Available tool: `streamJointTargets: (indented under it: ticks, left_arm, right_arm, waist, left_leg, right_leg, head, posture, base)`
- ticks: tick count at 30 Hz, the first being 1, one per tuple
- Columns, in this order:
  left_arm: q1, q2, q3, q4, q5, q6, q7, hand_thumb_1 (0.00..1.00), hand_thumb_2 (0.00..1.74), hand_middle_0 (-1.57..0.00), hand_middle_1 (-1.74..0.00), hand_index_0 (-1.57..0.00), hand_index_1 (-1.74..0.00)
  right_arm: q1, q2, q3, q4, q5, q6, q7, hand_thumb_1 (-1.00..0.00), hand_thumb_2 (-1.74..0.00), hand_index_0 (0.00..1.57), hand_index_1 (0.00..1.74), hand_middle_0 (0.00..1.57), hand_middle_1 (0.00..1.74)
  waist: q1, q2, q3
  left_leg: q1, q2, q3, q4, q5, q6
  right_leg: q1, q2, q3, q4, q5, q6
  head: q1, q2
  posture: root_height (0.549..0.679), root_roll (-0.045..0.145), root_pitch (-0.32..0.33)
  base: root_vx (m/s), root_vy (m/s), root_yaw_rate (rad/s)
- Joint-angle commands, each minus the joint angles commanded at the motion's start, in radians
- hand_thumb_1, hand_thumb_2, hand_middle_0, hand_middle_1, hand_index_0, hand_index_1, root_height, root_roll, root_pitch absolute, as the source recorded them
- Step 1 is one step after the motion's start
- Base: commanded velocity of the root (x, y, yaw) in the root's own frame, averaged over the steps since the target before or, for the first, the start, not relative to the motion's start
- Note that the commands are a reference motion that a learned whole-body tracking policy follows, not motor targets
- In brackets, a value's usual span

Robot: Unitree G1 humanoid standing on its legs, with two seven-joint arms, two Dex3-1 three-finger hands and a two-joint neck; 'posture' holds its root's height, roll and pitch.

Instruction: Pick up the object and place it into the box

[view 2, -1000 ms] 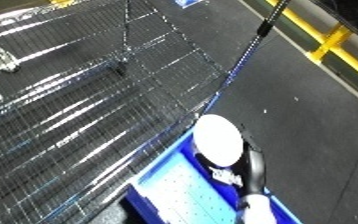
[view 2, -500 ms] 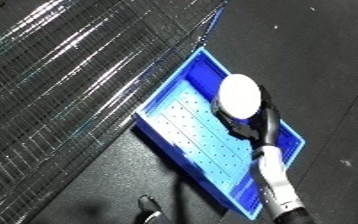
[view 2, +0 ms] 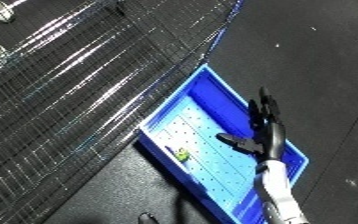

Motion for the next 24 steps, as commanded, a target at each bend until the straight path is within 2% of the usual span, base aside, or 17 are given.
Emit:
streamJointTargets:
  ticks: [5, 8, 11, 14, 20, 24]
  left_arm:
    - [0.014, -0.009, -0.001, -0.002, -0.004, 0.0, -0.008, 1.0, 1.74, -1.57, -1.74, -1.57, -1.74]
    - [0.03, -0.015, -0.003, -0.018, 0.004, 0.003, -0.006, 1.0, 1.74, -1.57, -1.74, -1.57, -1.74]
    - [0.039, -0.018, -0.004, -0.034, 0.016, 0.003, 0.0, 1.0, 1.74, -1.57, -1.74, -1.57, -1.74]
    - [0.044, -0.017, 0.001, -0.04, 0.024, 0.002, 0.002, 1.0, 1.74, -1.57, -1.74, -1.57, -1.74]
    - [0.048, -0.007, 0.032, -0.047, 0.036, 0.018, -0.002, 1.0, 1.74, -1.57, -1.74, -1.57, -1.74]
    - [0.051, -0.004, 0.055, -0.058, 0.041, 0.034, -0.002, 1.0, 1.74, -1.57, -1.74, -1.57, -1.74]
  right_arm:
    - [0.008, -0.002, 0.005, -0.042, -0.033, 0.026, 0.029, 0.0, 0.0, 0.0, 0.0, 0.0, 0.0]
    - [0.015, 0.013, 0.031, -0.105, -0.092, 0.036, 0.035, 0.0, 0.0, 0.0, 0.0, 0.0, 0.0]
    - [0.007, 0.034, 0.074, -0.192, -0.164, 0.055, 0.056, 0.0, 0.0, 0.0, 0.0, 0.0, 0.0]
    - [-0.003, 0.05, 0.114, -0.271, -0.201, 0.082, 0.116, 0.0, 0.0, 0.0, 0.0, 0.0, 0.0]
    - [-0.021, 0.08, 0.172, -0.352, -0.212, 0.124, 0.208, 0.0, 0.0, 0.0, 0.0, 0.0, 0.0]
    - [-0.035, 0.1, 0.202, -0.379, -0.211, 0.148, 0.244, 0.0, 0.0, 0.0, 0.0, 0.0, 0.0]
  waist:
    - [0.007, -0.003, 0.001]
    - [0.017, -0.012, 0.0]
    - [0.033, -0.027, -0.001]
    - [0.051, -0.045, -0.003]
    - [0.094, -0.086, -0.012]
    - [0.126, -0.107, -0.018]
  left_leg:
    - [0.0, 0.002, -0.006, 0.004, 0.009, -0.0041]
    - [0.003, 0.002, -0.013, 0.003, 0.012, -0.0032]
    - [0.002, 0.001, -0.022, 0.007, 0.009, 0.0006]
    - [-0.005, 0.003, -0.032, 0.019, 0.004, 0.0034]
    - [-0.022, 0.016, -0.058, 0.054, -0.007, 0.0043]
    - [-0.033, 0.016, -0.075, 0.075, -0.011, 0.0055]
  right_leg:
    - [0.008, -0.0002, -0.007, 0.008, -0.008, -0.0075]
    - [0.018, -0.0002, -0.012, 0.007, -0.011, -0.011]
    - [0.026, -0.0001, -0.018, 0.006, -0.012, -0.0133]
    - [0.03, -0.0003, -0.025, 0.013, -0.017, -0.0149]
    - [0.048, 0.0001, -0.046, 0.038, -0.032, -0.0173]
    - [0.063, 0.0024, -0.062, 0.052, -0.039, -0.0198]
  head:
    - [-0.051, -0.003]
    - [-0.121, 0.003]
    - [-0.188, 0.012]
    - [-0.261, 0.004]
    - [-0.363, -0.022]
    - [-0.433, -0.03]
  posture:
    - [0.659, 0.099, 0.005]
    - [0.659, 0.099, -0.002]
    - [0.659, 0.099, -0.007]
    - [0.658, 0.096, -0.012]
    - [0.656, 0.085, -0.03]
    - [0.655, 0.077, -0.042]
  base:
    - [0.026, -0.014, 0.043]
    - [0.038, -0.046, 0.071]
    - [0.022, -0.069, 0.096]
    - [0.01, -0.08, 0.112]
    - [0.037, -0.104, 0.149]
    - [0.066, -0.075, 0.181]
